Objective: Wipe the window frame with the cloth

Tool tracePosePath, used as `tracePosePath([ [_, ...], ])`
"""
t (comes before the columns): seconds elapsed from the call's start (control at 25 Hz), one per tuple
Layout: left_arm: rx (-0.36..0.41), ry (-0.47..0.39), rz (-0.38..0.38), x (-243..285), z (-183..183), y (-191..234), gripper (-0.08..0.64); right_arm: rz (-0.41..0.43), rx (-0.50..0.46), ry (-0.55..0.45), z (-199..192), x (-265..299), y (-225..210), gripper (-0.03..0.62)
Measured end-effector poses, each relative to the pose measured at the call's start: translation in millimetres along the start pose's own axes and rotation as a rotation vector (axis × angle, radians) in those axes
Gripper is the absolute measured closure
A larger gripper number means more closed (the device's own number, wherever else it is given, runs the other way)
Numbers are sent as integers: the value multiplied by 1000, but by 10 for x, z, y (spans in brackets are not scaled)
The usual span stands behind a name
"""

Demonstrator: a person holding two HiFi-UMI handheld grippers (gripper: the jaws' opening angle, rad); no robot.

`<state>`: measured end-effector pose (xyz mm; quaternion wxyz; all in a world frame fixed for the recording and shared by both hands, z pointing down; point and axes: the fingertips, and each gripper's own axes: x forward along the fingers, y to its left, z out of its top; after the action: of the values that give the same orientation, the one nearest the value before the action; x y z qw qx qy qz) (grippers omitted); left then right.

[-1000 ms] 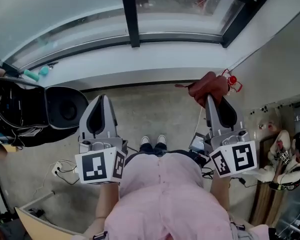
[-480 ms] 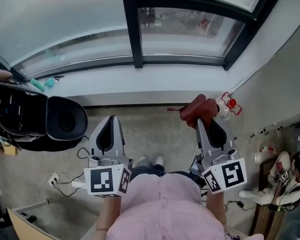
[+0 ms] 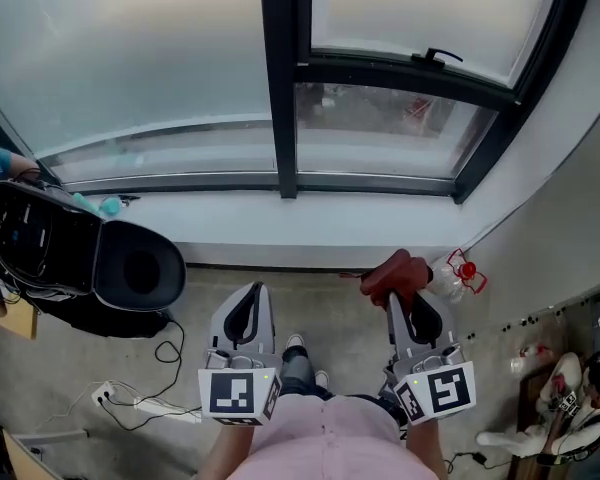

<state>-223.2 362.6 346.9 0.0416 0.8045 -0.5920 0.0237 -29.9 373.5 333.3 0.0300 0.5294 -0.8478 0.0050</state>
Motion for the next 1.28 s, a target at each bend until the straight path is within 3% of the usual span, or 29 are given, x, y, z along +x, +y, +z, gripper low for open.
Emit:
tracePosePath([
  [0.48,12,2,-78,1172,261,702,563,-59,5,-2,189,1260,-186,520],
  [0.88,7,-20,-93,1062,311,892,563,-82,8,-26,317,1225,-72,520],
  [1.0,2,-61,-80,1191,357,988,563,-90,12,-65,406,1346,-225,520],
  [1.28,-15,-1,-58,1821,228,905,563,-103,56,-11,241,1695,-846,520],
])
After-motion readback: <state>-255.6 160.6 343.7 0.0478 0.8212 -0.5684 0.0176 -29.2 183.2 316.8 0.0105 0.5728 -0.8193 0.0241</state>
